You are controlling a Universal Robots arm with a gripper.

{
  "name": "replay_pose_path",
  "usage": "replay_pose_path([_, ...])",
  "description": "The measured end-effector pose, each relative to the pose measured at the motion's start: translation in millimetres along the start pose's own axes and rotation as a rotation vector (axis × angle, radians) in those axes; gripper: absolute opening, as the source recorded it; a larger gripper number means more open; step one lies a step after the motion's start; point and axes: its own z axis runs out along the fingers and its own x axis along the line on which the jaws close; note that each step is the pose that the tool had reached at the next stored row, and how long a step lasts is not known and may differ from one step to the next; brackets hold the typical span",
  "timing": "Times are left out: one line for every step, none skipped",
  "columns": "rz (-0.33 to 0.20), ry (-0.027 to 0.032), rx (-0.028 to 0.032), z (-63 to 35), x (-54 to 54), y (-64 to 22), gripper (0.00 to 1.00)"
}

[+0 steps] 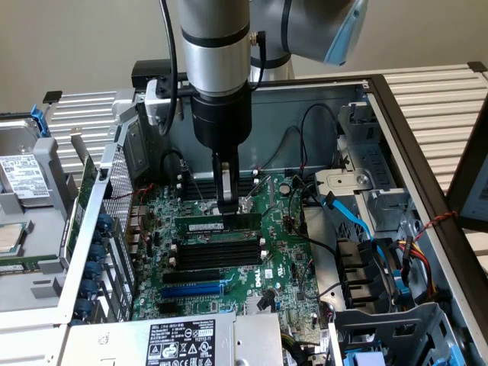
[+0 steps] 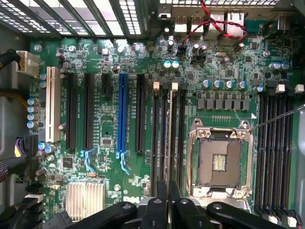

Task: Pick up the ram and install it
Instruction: 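Insert the ram into the slot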

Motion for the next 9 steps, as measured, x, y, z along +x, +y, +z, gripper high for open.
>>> replay_pose_path([0.000,0.0000,0.0000,0.8,0.5,0.0,0.13])
replay_pose_path([0.000,0.0003,-0.0001,1.2,1.5,0.0,0.13])
replay_pose_path([0.000,0.0001,0.0000,1.7,2.7,0.0,0.13])
replay_pose_path([0.000,0.0003,0.0000,2.0,3.6,0.0,0.13])
replay_pose_path([0.000,0.0006,0.0000,2.4,4.4,0.0,0.13])
replay_pose_path([0.000,0.0008,0.0001,3.0,4.9,0.0,0.13])
replay_pose_path([0.000,0.0012,0.0001,3.5,5.2,0.0,0.13])
replay_pose_path([0.000,0.0018,0.0001,4.2,5.4,0.1,0.13])
replay_pose_path([0.000,0.0030,0.0001,5.0,5.4,0.1,0.13])
